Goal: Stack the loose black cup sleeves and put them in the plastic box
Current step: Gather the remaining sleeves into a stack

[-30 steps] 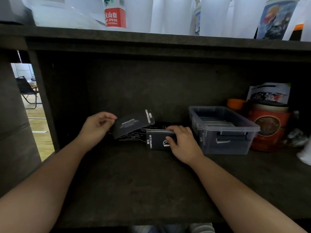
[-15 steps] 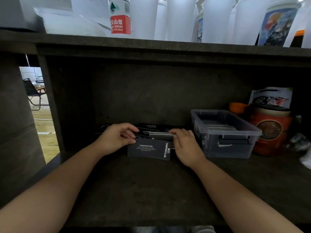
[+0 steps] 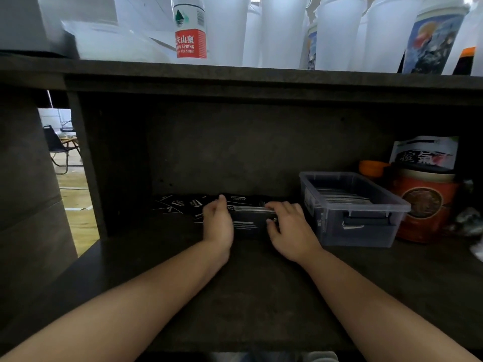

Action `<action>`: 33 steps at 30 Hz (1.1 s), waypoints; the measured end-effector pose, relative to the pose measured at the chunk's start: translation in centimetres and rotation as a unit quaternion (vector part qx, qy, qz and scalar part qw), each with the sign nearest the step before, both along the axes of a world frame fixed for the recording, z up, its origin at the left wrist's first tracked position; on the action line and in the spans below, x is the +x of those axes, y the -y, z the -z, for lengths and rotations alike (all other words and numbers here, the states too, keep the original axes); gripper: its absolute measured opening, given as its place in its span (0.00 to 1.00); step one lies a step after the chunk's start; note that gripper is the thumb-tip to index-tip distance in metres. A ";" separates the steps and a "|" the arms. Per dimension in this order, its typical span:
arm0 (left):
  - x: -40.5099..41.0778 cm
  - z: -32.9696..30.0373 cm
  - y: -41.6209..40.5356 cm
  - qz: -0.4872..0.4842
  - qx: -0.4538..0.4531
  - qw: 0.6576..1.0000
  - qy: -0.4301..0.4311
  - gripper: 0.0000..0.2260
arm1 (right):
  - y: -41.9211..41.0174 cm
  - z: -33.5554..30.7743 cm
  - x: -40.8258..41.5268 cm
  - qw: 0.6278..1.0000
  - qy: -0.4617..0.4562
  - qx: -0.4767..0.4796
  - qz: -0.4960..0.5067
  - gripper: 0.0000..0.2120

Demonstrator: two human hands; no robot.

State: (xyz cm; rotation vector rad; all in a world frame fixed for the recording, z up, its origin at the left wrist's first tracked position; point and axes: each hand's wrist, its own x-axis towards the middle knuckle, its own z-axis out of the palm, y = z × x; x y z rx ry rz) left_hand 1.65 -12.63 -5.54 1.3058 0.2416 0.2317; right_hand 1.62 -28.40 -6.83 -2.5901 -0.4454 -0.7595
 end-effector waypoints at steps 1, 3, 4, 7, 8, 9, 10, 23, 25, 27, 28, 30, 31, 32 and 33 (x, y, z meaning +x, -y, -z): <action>-0.1 0.0 1.0 0.006 -0.026 1.000 -0.002 0.10 | -0.1 0.0 0.0 1.000 0.000 -0.010 0.001 0.20; -0.4 0.2 2.8 0.013 -0.016 1.000 -0.005 0.16 | -0.4 0.1 0.0 1.000 -0.001 -0.026 0.003 0.21; -0.6 0.3 3.3 0.012 -0.002 1.000 -0.007 0.21 | -0.5 0.1 0.0 1.000 -0.001 -0.031 0.005 0.22; -0.2 0.5 3.0 0.033 -0.030 0.999 -0.019 0.21 | -0.6 0.1 -0.1 0.999 -0.004 -0.038 0.008 0.22; 0.1 0.2 2.3 0.040 -0.047 0.998 -0.014 0.18 | -0.6 0.0 -0.1 0.999 -0.005 -0.033 0.007 0.21; 0.7 -0.1 1.1 0.024 -0.031 0.999 -0.002 0.15 | -0.6 0.0 -0.2 1.000 -0.006 -0.027 0.004 0.20; 1.5 -0.3 -0.5 -0.003 0.035 0.999 0.021 0.15 | -0.6 -0.1 -0.2 1.000 -0.006 -0.018 0.000 0.19; 6.0 1.0 -8.1 0.023 0.793 0.608 -0.012 0.26 | 0.6 -0.4 0.0 1.000 0.020 0.019 0.010 0.13; 5.2 0.8 -7.8 -0.023 0.816 0.576 0.026 0.24 | 0.6 -0.4 -0.2 0.999 0.024 0.023 0.013 0.14; 4.7 0.9 -7.5 -0.049 0.799 0.597 0.054 0.24 | 0.8 -0.5 -0.3 0.999 0.023 0.036 0.021 0.14; 4.6 1.1 -7.5 -0.046 0.775 0.627 0.064 0.25 | 0.8 -0.6 -0.3 0.999 0.021 0.043 0.024 0.14; 4.5 1.5 -7.5 0.013 0.735 0.676 0.047 0.32 | 1.0 -0.5 -0.4 0.998 0.013 0.057 0.023 0.14; 4.3 1.5 -7.5 0.051 0.725 0.686 0.026 0.33 | 1.0 -0.5 -0.5 0.998 0.007 0.060 0.022 0.13; 4.2 1.6 -7.6 0.076 0.717 0.692 0.013 0.33 | 1.1 -0.5 -0.6 0.998 0.002 0.061 0.022 0.13; 4.3 1.7 -7.8 0.087 0.706 0.703 0.013 0.33 | 1.1 -0.5 -0.6 0.998 -0.003 0.062 0.022 0.14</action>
